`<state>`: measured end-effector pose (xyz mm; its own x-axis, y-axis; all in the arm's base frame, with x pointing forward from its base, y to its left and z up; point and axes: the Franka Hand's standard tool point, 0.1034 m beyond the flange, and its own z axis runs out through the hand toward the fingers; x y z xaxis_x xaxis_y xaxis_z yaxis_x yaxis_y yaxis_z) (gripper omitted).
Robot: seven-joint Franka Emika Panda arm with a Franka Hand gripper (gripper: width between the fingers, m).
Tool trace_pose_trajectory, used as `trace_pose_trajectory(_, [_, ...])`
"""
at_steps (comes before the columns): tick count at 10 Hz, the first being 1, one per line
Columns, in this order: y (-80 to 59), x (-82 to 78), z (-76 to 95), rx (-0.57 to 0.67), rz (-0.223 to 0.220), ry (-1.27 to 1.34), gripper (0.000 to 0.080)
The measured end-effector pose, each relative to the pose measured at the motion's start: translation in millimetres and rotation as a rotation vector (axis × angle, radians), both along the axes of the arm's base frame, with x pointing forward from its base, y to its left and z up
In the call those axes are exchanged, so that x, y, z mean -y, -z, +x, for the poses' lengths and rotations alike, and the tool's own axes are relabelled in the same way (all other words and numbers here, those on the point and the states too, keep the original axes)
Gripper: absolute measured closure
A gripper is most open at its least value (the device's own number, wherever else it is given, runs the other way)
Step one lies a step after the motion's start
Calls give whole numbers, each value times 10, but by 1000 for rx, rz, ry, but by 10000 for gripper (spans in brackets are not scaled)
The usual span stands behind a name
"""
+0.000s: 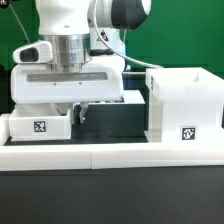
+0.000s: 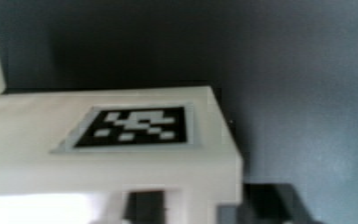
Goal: Assemble drawer
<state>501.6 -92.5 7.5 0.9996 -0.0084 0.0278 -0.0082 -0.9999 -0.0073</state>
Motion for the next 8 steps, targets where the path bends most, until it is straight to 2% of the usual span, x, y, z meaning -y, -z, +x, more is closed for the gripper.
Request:
trace_pose_trajectory(2, [0,0,0,0,0,0,759])
trace_pose_trajectory(8, [-2,-1,2,0,0,0,758])
